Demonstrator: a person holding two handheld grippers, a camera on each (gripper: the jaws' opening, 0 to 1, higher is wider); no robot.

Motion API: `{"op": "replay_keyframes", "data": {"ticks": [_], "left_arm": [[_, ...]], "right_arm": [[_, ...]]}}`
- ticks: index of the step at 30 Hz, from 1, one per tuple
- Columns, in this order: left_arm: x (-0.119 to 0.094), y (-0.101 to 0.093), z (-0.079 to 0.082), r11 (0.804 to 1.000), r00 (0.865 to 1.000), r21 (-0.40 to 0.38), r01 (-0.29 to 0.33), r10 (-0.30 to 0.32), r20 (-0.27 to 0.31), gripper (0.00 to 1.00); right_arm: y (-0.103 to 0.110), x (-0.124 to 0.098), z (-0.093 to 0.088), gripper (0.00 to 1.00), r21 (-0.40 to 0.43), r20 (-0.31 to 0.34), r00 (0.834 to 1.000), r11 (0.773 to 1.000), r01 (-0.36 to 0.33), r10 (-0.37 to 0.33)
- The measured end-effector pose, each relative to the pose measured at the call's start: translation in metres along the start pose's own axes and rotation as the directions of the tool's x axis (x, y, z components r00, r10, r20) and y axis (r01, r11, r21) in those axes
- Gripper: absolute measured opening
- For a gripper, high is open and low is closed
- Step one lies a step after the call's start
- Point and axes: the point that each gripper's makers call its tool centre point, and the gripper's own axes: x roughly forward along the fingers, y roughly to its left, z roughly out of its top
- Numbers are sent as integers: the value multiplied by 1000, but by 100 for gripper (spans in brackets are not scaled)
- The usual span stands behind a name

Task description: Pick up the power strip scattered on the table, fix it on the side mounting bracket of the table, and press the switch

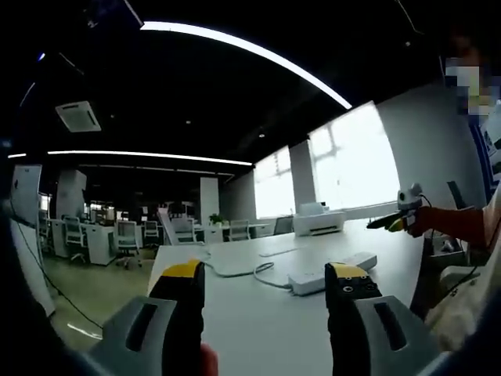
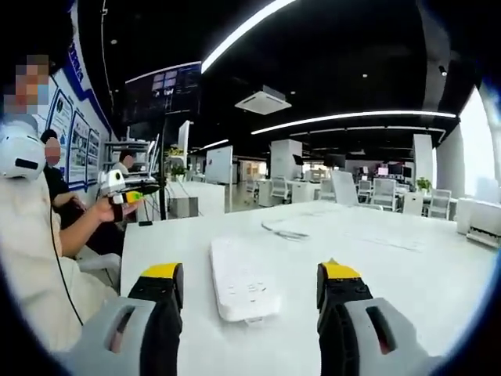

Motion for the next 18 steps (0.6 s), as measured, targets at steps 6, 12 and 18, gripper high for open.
{"op": "replay_keyframes", "data": {"ticks": [6, 12, 18], "left_arm": [[0, -2, 1, 1000, 1000, -3, 5, -5, 5, 66], [1, -1, -1, 1000, 1000, -23, 2, -2, 10, 66], [0, 0, -2, 1000, 1000, -20, 1, -1, 3, 66]], "right_arm": [[1, 3, -5, 66, -3, 6, 999, 999, -33, 33], [-2, 11, -13, 68, -10, -17, 998, 998, -59, 58], [-1, 18, -12, 71, 10, 4, 996, 996, -90, 90]]}}
